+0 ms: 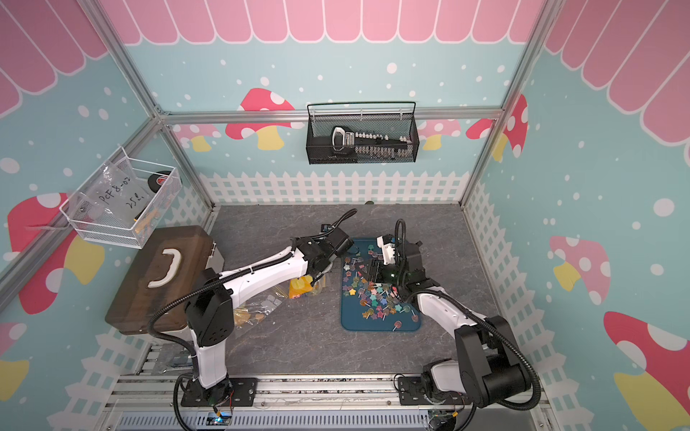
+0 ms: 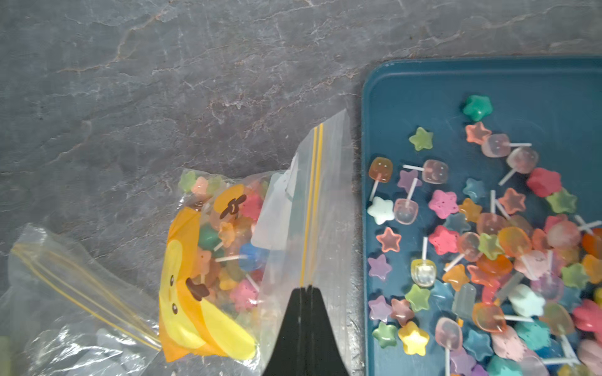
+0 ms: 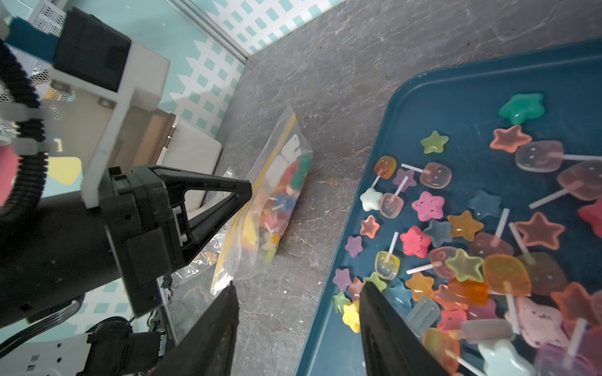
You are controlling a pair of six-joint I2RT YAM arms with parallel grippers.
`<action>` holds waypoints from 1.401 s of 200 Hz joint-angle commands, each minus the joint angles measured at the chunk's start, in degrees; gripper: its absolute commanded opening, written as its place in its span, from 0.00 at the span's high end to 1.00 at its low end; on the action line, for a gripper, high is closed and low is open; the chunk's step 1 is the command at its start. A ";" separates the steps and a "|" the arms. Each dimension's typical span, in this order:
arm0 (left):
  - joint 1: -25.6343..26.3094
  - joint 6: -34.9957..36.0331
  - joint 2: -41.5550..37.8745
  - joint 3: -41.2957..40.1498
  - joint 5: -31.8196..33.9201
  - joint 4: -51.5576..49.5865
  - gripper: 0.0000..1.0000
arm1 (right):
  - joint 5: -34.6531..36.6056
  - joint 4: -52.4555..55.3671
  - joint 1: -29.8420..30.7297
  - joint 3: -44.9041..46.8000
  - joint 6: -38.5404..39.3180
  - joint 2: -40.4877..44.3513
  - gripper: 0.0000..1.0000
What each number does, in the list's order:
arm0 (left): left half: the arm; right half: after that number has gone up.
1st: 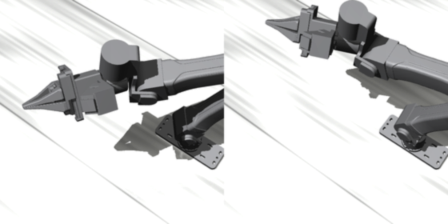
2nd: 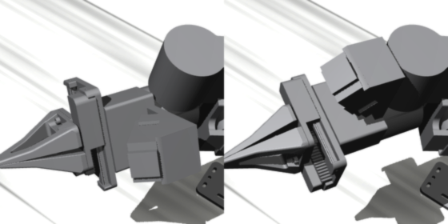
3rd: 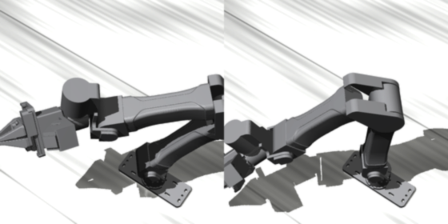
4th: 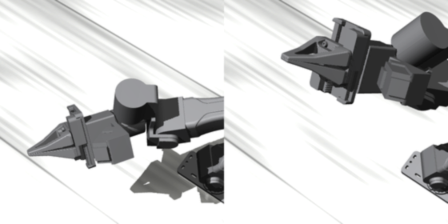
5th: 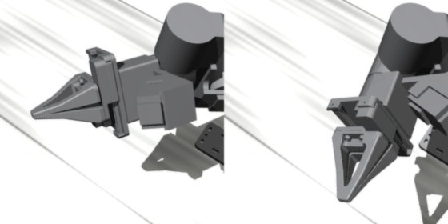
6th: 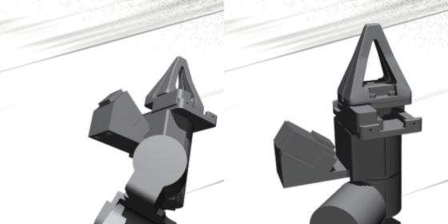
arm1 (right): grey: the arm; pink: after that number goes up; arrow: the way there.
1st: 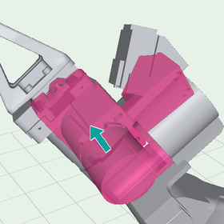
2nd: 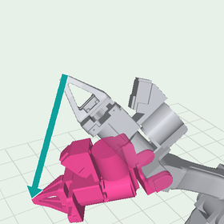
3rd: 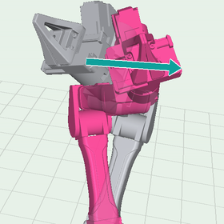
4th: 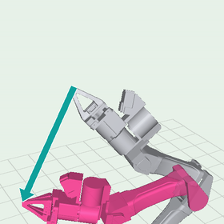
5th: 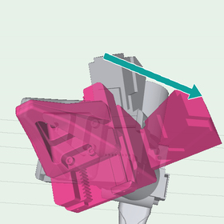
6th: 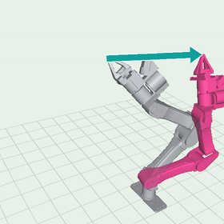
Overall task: Pour candies out of the ziploc bag
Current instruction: Open the ziploc bag at the center of the board.
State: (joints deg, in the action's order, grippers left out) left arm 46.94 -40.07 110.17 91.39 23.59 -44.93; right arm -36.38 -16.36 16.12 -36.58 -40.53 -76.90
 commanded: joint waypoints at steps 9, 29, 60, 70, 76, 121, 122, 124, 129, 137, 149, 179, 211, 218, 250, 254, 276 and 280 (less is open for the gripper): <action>-0.75 0.15 -3.31 -3.27 -7.33 11.72 1.00 | -4.26 -10.08 0.44 1.28 -7.36 -2.39 0.46; -1.14 0.05 -4.87 -5.92 -11.47 16.43 1.00 | -4.56 -14.02 1.46 1.22 -10.70 -4.89 0.48; -1.65 -0.24 -7.07 -8.89 -14.08 20.99 1.00 | -3.20 -16.63 3.76 0.47 -12.86 -8.39 0.53; -1.92 -0.40 -7.57 -9.53 -14.18 21.27 1.00 | -2.28 -17.20 4.24 0.34 -13.53 -9.34 0.56; -2.11 -0.44 -7.79 -9.90 -14.44 21.50 1.00 | -1.84 -17.43 4.43 0.30 -13.92 -9.93 0.57; -2.82 -1.73 -8.25 -12.42 -16.01 23.70 1.00 | 0.03 -19.65 6.75 -0.83 -16.24 -13.52 0.62; -2.86 -1.74 -8.23 -12.40 -16.03 23.72 1.00 | 0.06 -19.66 6.78 -0.89 -16.24 -13.53 0.62; -2.89 -1.76 -8.18 -12.43 -16.10 23.67 1.00 | 0.14 -19.67 6.92 -0.98 -16.24 -13.67 0.62; -2.83 -1.75 -8.06 -12.38 -16.19 23.74 1.00 | 0.32 -19.71 7.19 -1.11 -16.30 -13.81 0.62; -2.90 -1.84 -7.88 -12.32 -16.36 23.78 1.00 | 0.60 -19.74 7.63 -1.37 -16.33 -14.04 0.62; -2.90 -1.92 -7.66 -12.29 -16.60 23.97 1.00 | 0.95 -19.78 8.17 -1.71 -16.41 -14.24 0.62; -2.90 -1.91 -7.51 -12.29 -16.80 23.92 1.00 | 2.81 -19.73 9.16 -1.89 -16.12 -14.04 0.62; -2.99 -1.67 -7.72 -12.60 -16.39 23.90 1.00 | 3.86 -18.53 9.38 -2.24 -16.33 -13.99 0.63; -2.99 -1.62 -7.73 -12.64 -16.39 23.84 1.00 | 4.55 -18.56 9.37 -1.87 -16.24 -13.40 0.63; -3.17 -1.67 -8.12 -12.99 -16.25 23.81 1.00 | 9.67 -13.76 9.37 -0.93 -13.61 -8.40 0.60; -3.17 -1.65 -8.18 -13.00 -16.24 23.83 1.00 | 10.40 -12.82 9.37 -0.95 -13.16 -7.71 0.59; -3.26 -1.63 -8.27 -13.04 -16.22 23.83 1.00 | 13.86 -8.68 9.37 -0.98 -11.10 -4.52 0.56; -3.26 -1.67 -8.28 -13.07 -16.15 23.83 1.00 | 14.28 -8.02 9.37 -1.07 -10.81 -4.25 0.56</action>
State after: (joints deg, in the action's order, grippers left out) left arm 43.99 -40.75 103.53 78.65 7.66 -23.22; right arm -27.35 -29.12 25.19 -37.47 -53.95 -84.60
